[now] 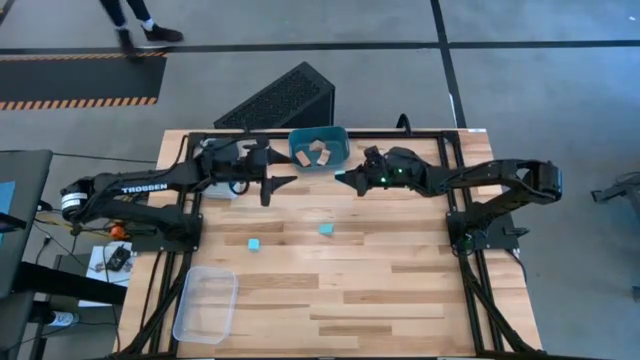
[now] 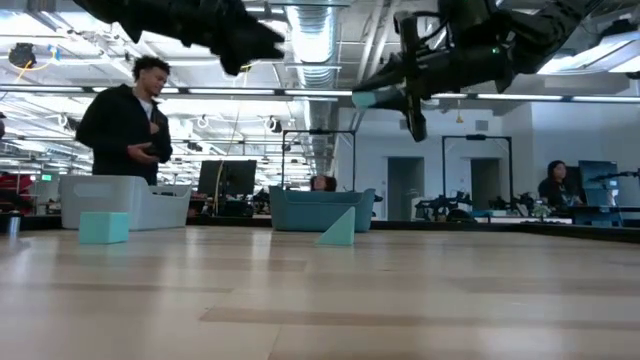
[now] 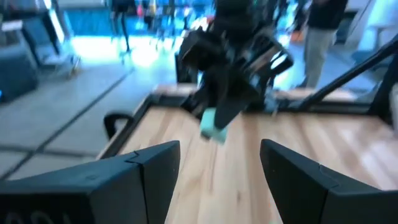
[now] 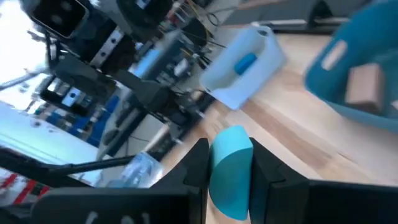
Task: Sort & place blocks by color
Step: Put the right light blue block into the transparent bin
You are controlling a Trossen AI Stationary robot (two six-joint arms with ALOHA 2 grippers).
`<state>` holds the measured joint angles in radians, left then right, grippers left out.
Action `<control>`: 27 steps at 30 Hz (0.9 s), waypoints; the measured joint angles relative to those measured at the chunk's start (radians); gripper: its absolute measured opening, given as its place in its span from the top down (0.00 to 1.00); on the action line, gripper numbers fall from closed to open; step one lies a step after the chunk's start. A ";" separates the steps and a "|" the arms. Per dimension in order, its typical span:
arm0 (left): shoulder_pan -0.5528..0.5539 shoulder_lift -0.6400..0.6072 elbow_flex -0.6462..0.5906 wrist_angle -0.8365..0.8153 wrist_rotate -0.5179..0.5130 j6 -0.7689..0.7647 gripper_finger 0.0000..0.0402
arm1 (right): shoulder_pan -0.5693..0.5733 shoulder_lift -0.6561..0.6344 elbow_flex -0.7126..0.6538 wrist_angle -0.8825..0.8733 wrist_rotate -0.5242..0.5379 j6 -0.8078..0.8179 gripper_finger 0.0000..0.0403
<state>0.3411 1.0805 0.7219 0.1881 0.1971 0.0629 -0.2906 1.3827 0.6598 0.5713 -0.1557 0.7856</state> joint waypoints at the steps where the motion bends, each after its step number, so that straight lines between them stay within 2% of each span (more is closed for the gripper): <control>1: -0.011 0.000 0.000 0.027 0.000 -0.003 0.47 | 0.005 0.000 0.000 0.022 0.000 0.002 0.82; 6: -0.068 0.000 0.000 0.132 -0.003 0.040 0.47 | 0.017 0.000 0.001 0.124 0.001 0.090 0.82; 10: -0.104 0.000 0.000 0.181 -0.096 -0.003 0.45 | 0.015 0.000 0.037 0.117 0.009 0.122 0.82; 13: -0.113 0.000 0.000 0.198 -0.131 -0.072 0.40 | 0.026 0.003 0.072 0.119 0.010 0.057 0.82; 17: -0.129 0.000 0.000 0.199 -0.126 -0.060 0.30 | 0.037 0.044 0.124 0.114 0.003 0.014 0.82; 22: -0.164 0.000 0.000 0.205 -0.117 0.035 0.20 | 0.036 0.138 0.197 0.113 -0.055 0.131 0.82; 27: -0.185 0.000 0.000 0.193 -0.116 0.026 0.18 | 0.044 0.219 0.275 0.121 -0.127 0.167 0.82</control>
<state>0.1556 1.0805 0.7219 0.3812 0.0807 0.0893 -0.2464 1.6019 0.9350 0.6923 -0.2828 0.9529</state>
